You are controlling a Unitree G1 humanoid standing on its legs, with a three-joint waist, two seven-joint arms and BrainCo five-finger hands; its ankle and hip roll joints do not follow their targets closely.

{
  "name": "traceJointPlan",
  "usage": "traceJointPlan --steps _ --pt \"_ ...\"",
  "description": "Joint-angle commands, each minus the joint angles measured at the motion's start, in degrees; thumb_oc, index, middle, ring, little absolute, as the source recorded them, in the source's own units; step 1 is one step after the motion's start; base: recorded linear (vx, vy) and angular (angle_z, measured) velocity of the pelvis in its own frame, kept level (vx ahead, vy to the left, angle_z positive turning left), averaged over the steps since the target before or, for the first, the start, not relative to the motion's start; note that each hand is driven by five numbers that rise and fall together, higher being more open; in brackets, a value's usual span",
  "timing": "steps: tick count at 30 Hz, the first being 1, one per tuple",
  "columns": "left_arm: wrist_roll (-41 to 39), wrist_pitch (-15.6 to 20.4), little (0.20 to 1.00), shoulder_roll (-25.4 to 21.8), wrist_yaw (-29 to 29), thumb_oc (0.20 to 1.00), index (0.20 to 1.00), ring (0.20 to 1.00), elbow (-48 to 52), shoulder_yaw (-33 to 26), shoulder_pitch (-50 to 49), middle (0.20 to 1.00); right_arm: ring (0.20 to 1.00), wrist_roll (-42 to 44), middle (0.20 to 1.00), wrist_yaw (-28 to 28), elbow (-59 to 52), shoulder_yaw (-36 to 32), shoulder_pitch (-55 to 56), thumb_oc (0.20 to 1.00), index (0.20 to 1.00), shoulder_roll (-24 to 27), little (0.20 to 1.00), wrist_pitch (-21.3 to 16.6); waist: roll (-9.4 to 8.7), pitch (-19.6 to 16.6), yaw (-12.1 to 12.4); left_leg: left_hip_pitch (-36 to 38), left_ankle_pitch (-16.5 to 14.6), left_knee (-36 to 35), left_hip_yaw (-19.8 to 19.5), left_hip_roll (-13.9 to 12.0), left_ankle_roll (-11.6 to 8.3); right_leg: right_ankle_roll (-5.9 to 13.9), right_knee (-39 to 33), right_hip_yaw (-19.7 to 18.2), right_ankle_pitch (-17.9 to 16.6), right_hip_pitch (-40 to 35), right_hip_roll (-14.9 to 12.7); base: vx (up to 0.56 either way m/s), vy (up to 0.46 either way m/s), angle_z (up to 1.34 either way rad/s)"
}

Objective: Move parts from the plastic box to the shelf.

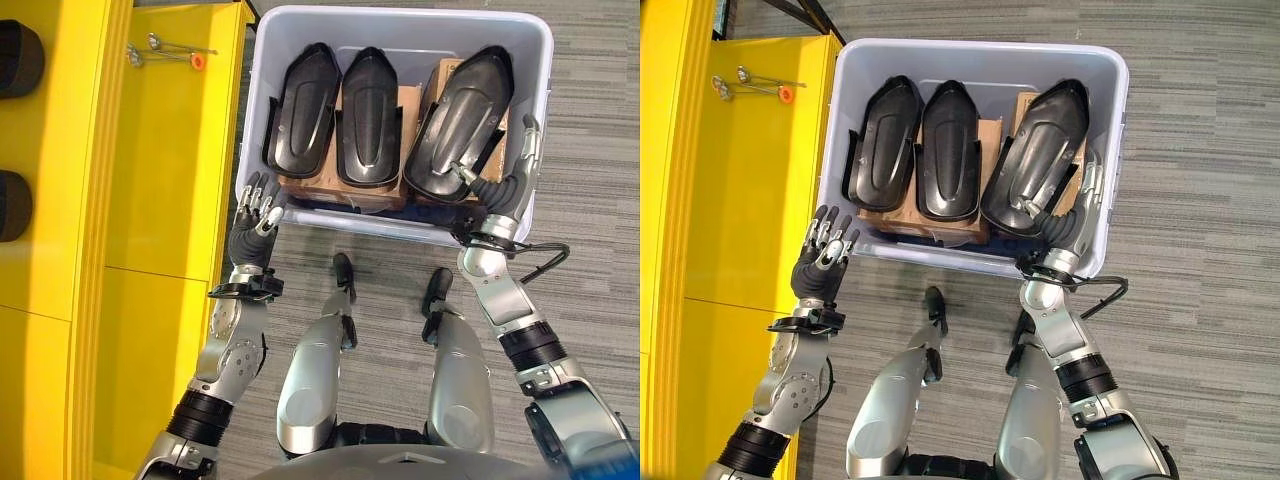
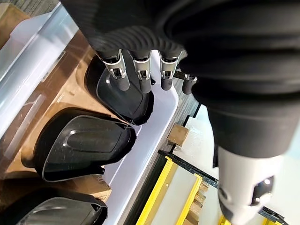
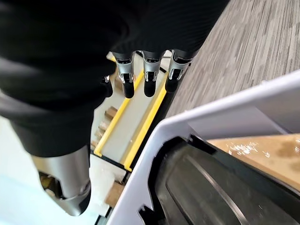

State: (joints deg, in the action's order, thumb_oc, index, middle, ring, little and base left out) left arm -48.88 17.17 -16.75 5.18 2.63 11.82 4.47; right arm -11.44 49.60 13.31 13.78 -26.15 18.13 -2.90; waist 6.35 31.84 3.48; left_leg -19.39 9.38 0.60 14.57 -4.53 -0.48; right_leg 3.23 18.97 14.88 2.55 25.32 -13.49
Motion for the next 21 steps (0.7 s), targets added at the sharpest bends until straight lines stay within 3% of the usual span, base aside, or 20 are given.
traceJointPlan --steps 1,4,11,12,19,21 --pt "0.3 3.0 1.000 -1.2 -0.6 1.000 1.000 1.000 4.2 0.5 -0.1 1.000 1.000 4.8 1.000 0.5 -1.2 -1.7 -3.1 1.000 1.000 -0.3 1.000 -3.0 0.29 -2.0 1.0 0.1 -5.2 2.6 -1.5 -1.0 -2.45 3.11 -3.5 1.5 -2.2 -1.6 -0.7 0.00 0.000 0.00" --pt "-0.1 3.0 1.000 -1.5 0.0 1.000 1.000 1.000 4.3 0.5 0.3 1.000 1.000 4.3 1.000 -1.9 -0.3 -1.8 -3.5 1.000 1.000 -0.1 1.000 -2.7 0.22 -2.0 1.1 -0.4 -5.0 2.5 -1.7 -1.0 -2.55 3.04 -3.3 1.7 -2.1 -1.0 -0.5 -0.01 -0.011 0.03" --pt "0.2 1.1 1.000 -1.8 -0.1 1.000 1.000 1.000 3.4 0.8 2.0 1.000 1.000 13.3 1.000 -4.6 6.4 -2.5 -7.3 1.000 1.000 0.0 1.000 -1.7 0.29 -2.0 2.5 -2.2 -4.7 3.2 -2.6 -1.0 -2.58 2.77 -2.1 2.5 -1.9 0.2 -0.4 -0.02 -0.033 0.05" --pt "0.3 0.7 1.000 -2.0 -0.5 1.000 1.000 1.000 3.2 0.7 2.3 1.000 1.000 17.8 1.000 -4.8 8.5 -3.3 -8.2 1.000 1.000 0.2 1.000 -2.0 0.35 -2.0 2.8 -2.6 -4.6 3.3 -2.8 -1.0 -2.58 2.70 -1.8 2.7 -1.8 0.5 -0.4 -0.01 -0.030 0.02" --pt "0.1 -0.6 1.000 -2.5 -0.2 1.000 1.000 1.000 3.2 1.2 3.7 1.000 1.000 22.3 1.000 -5.5 14.9 -6.4 -12.0 1.000 1.000 0.8 1.000 -4.4 0.89 -2.0 3.9 -3.6 -4.4 3.5 -3.5 -0.9 -2.58 2.62 -0.8 3.3 -1.4 1.4 -0.7 0.00 -0.006 0.01" --pt "0.4 -0.6 1.000 -2.4 -0.1 1.000 1.000 1.000 3.1 1.5 3.8 1.000 1.000 27.7 1.000 -5.2 15.8 -7.3 -12.7 1.000 1.000 0.4 1.000 -4.8 0.95 -2.0 4.1 -3.8 -4.3 3.6 -3.6 -0.9 -2.53 2.58 -0.6 3.5 -1.4 1.6 -0.7 0.00 -0.003 0.02"
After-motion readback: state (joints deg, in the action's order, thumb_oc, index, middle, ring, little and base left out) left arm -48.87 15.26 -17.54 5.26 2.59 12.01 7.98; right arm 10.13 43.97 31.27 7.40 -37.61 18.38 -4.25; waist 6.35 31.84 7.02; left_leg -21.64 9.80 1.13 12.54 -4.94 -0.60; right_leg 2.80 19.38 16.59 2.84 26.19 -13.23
